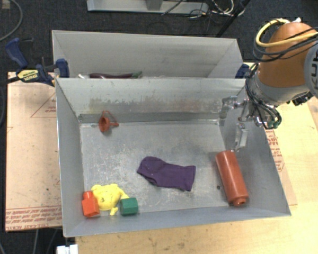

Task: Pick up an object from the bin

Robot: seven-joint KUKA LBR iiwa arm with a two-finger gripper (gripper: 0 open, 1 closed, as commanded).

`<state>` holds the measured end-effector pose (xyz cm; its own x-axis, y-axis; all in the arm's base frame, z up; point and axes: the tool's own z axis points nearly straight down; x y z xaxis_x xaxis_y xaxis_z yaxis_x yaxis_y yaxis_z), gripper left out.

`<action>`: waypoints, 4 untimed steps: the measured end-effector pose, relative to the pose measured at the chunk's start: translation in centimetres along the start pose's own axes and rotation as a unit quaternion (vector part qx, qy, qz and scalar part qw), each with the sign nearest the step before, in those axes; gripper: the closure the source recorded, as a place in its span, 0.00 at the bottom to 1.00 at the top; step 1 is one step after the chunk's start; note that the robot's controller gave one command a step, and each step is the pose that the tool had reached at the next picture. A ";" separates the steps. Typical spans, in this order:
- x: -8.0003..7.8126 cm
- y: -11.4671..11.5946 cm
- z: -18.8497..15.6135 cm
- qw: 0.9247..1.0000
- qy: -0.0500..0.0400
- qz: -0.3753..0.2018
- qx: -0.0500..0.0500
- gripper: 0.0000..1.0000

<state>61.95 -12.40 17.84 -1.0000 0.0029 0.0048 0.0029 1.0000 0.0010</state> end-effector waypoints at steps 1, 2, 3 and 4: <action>-0.1 0.0 -0.5 1.000 -0.003 -0.001 0.001 0.00; 2.9 2.0 2.4 1.000 -0.005 -0.028 0.001 0.00; 4.4 4.3 6.0 0.995 -0.003 -0.099 0.001 0.00; 5.6 6.0 8.4 0.992 -0.004 -0.125 0.001 0.00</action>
Offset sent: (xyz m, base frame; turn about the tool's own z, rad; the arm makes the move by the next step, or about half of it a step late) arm -0.0651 0.0442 -0.0590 -0.1240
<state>56.29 -6.41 9.46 -0.9696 -0.2446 -0.0034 -0.2446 0.9696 -0.0001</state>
